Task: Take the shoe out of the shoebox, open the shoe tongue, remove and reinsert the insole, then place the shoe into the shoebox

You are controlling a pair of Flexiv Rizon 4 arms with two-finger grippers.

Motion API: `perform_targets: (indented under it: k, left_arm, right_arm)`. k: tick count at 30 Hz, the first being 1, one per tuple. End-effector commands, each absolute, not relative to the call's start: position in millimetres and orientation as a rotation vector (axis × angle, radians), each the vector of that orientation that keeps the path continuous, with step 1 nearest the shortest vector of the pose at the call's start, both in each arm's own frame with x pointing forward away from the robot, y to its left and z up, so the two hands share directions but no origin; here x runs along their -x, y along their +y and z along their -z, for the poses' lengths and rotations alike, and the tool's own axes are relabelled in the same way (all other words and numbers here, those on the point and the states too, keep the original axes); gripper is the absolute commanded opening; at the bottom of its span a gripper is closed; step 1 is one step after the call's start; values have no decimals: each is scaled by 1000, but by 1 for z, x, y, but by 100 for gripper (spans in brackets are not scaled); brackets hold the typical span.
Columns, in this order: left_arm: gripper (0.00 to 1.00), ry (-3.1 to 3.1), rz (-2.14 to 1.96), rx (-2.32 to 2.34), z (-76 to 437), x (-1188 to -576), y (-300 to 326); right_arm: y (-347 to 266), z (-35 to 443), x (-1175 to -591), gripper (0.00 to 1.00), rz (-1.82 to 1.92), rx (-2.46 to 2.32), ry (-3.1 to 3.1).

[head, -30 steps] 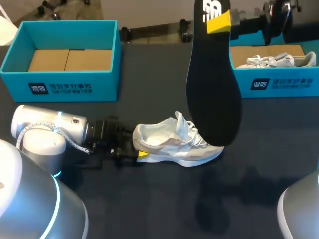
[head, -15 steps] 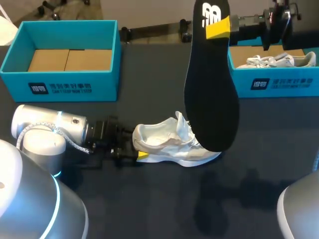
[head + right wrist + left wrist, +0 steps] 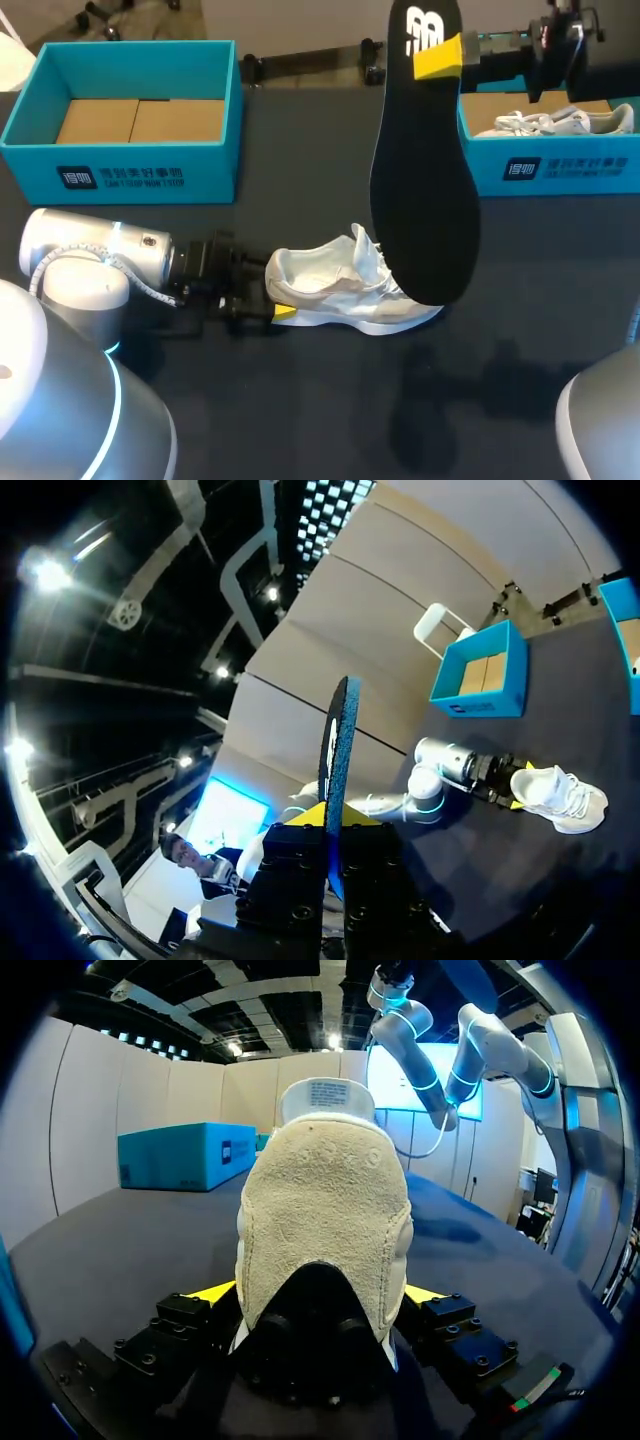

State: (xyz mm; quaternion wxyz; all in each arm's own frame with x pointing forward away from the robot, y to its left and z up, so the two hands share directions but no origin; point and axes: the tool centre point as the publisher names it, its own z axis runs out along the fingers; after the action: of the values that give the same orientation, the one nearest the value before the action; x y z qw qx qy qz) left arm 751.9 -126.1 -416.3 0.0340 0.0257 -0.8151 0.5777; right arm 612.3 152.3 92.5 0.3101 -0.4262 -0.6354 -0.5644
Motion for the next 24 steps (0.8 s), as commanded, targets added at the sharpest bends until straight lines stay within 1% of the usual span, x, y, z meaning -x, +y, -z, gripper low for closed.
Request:
perform_targets:
  k: [1, 16, 24]
  left_arm:
    - [100, -2566, -1698, -76, 407, -748, -121]
    - [100, -2566, -1698, -76, 407, -748, -121]
    - [100, -2671, -1542, -29, 403, -745, -117]
  right_arm:
    - [155, -94, -615, 0, 1486, 1125, -1680]
    - [155, -94, -615, 0, 1486, 1125, -1680]
    - [155, -94, -615, 0, 1486, 1125, -1680]
